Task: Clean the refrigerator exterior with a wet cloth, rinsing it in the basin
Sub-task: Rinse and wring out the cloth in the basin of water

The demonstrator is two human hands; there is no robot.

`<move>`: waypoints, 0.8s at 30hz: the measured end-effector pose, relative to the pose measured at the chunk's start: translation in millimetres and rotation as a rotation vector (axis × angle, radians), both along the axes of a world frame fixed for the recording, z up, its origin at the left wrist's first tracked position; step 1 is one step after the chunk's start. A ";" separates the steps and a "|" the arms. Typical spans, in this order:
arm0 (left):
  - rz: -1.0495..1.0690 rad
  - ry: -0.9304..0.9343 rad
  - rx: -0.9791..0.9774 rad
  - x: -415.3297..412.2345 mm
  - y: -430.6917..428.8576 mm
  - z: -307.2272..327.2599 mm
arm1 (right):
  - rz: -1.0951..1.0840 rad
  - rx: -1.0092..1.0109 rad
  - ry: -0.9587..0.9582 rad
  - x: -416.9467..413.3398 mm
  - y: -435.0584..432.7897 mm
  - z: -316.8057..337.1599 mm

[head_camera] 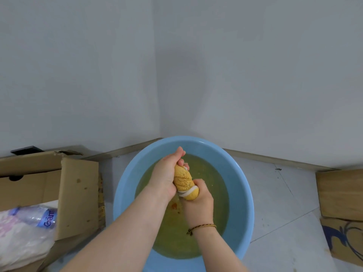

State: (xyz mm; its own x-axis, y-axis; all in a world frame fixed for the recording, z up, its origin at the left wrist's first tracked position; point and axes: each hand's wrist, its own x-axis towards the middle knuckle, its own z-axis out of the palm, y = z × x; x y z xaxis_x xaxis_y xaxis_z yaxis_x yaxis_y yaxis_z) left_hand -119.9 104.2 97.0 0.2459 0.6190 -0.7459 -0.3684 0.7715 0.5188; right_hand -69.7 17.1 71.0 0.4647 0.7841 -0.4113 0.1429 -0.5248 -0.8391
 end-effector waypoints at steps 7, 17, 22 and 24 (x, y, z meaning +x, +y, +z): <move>0.020 -0.046 0.031 -0.4 12.3 4.5 | 0.189 -0.098 0.116 8.7 22.8 6.9; -0.010 -0.057 0.043 -6.9 14.3 4.1 | 0.211 -0.254 0.373 6.2 20.5 12.9; -0.096 -0.202 0.080 -13.6 9.3 14.5 | 0.101 -0.222 0.426 3.4 16.7 22.1; -0.134 -0.299 0.097 -14.9 4.2 15.4 | 0.039 -0.179 0.394 7.1 13.9 24.1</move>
State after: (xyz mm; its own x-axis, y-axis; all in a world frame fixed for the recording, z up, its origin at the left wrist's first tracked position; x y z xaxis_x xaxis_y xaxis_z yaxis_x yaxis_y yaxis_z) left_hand -134.8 108.3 112.4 0.5290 0.6310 -0.5674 -0.4137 0.7756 0.4768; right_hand -62.6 31.0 95.2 0.2164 0.6978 -0.6828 -0.1478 -0.6679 -0.7294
